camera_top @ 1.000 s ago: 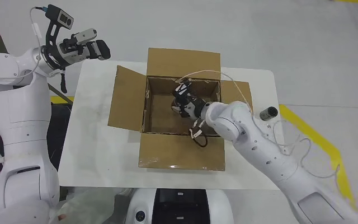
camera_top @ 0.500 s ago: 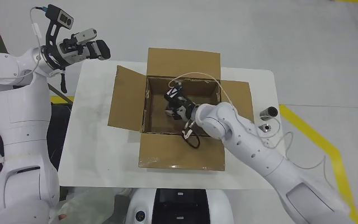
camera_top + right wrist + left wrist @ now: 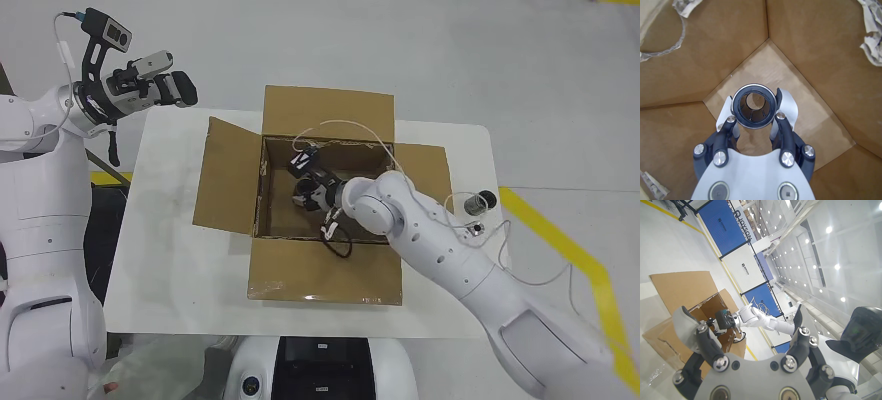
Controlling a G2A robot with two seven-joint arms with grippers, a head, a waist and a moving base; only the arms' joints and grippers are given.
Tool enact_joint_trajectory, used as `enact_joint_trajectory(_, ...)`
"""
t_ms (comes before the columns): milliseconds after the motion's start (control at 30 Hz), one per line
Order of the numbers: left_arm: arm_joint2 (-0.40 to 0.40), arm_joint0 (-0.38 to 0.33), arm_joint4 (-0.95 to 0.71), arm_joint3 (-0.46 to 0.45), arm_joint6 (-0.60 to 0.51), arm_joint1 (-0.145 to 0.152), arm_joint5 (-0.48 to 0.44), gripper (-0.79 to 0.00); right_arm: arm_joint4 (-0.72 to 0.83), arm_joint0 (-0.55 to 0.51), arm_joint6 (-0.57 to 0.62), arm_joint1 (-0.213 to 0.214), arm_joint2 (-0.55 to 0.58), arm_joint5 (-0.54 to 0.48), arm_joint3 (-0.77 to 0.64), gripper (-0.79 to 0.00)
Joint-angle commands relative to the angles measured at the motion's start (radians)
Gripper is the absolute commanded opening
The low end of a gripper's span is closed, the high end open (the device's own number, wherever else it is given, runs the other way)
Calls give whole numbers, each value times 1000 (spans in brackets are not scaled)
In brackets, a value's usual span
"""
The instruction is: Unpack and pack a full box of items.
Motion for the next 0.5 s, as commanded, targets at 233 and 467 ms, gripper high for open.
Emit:
enact_joint_trajectory(233,0,0,0,0,0,0,0,0,-30,9,-13,-22,-3,4,44,-422)
enact_joint_trajectory(467,0,0,0,0,0,0,0,0,-49,-4,-10,-27,11,-4,38,-400)
